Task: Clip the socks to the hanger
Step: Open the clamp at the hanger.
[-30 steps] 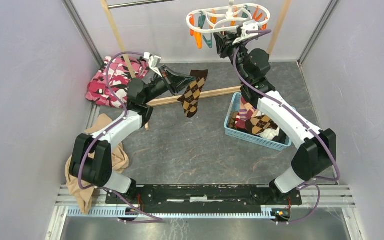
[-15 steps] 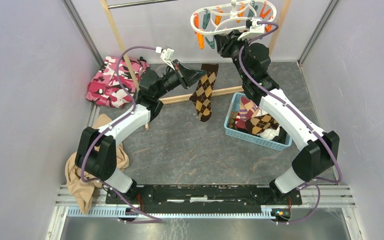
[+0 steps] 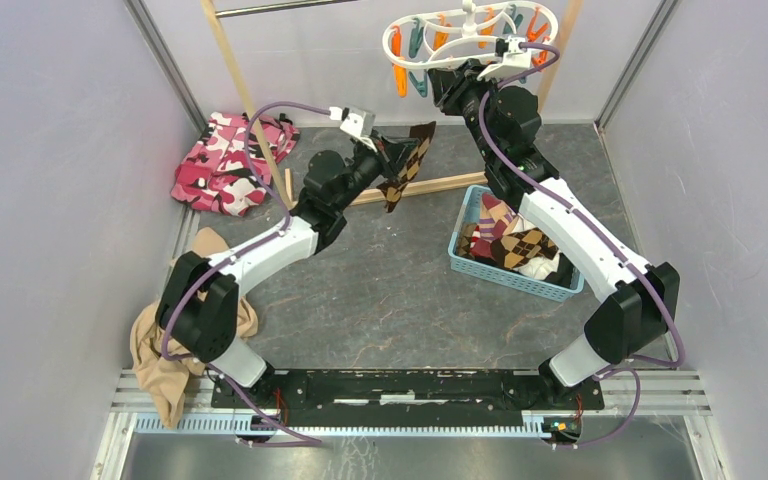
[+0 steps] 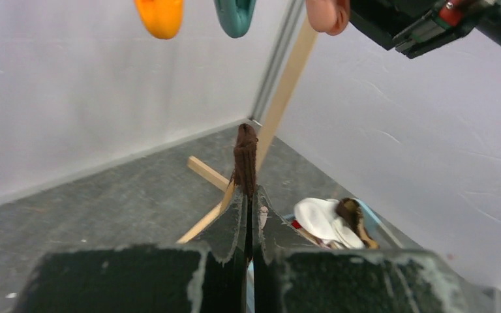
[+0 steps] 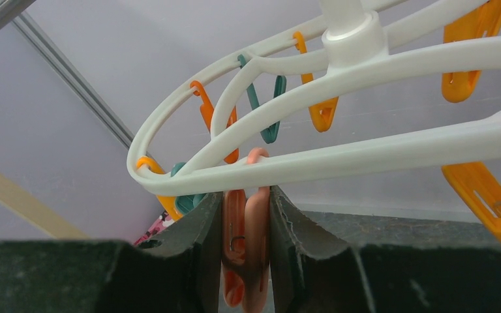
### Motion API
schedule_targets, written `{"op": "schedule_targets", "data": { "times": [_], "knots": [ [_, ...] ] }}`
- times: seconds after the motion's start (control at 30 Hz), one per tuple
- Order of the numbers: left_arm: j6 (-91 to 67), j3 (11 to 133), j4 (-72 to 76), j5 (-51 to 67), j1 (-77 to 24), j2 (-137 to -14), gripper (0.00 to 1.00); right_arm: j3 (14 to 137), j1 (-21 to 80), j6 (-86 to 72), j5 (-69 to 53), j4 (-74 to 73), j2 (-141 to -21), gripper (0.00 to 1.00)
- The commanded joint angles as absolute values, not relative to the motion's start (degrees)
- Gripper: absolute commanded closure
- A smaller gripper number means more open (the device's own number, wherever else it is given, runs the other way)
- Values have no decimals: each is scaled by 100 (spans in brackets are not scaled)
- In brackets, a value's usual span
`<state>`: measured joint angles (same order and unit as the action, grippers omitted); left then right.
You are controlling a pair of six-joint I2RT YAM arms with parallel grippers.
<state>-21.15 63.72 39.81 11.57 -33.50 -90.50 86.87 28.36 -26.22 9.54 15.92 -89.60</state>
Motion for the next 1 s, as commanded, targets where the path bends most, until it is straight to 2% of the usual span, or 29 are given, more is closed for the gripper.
{"op": "schedule_targets", "data": {
  "times": [0.0, 0.17, 0.33, 0.6, 0.97],
  "knots": [
    [-437, 6151, 4825, -339, -3698, -8764, 98, 8877, 2823, -2919, 1200, 1364, -8791, 98],
    [613, 5946, 5994, -1192, -4015, -8950, 98, 8842, 2829, -3075, 1359, 1233, -8755, 99],
    [1145, 5767, 6961, -1265, -4156, -9219, 98, 8877, 2830, -3241, 1482, 1041, -8756, 99],
    [1539, 5955, 7047, -883, -4236, -9536, 98, 8894, 2828, -3459, 1654, 891, -8728, 100],
    [1994, 6405, 6881, -1000, -4623, -9863, 98, 8746, 2834, -3541, 1848, 791, -8610, 100]
  ]
}}
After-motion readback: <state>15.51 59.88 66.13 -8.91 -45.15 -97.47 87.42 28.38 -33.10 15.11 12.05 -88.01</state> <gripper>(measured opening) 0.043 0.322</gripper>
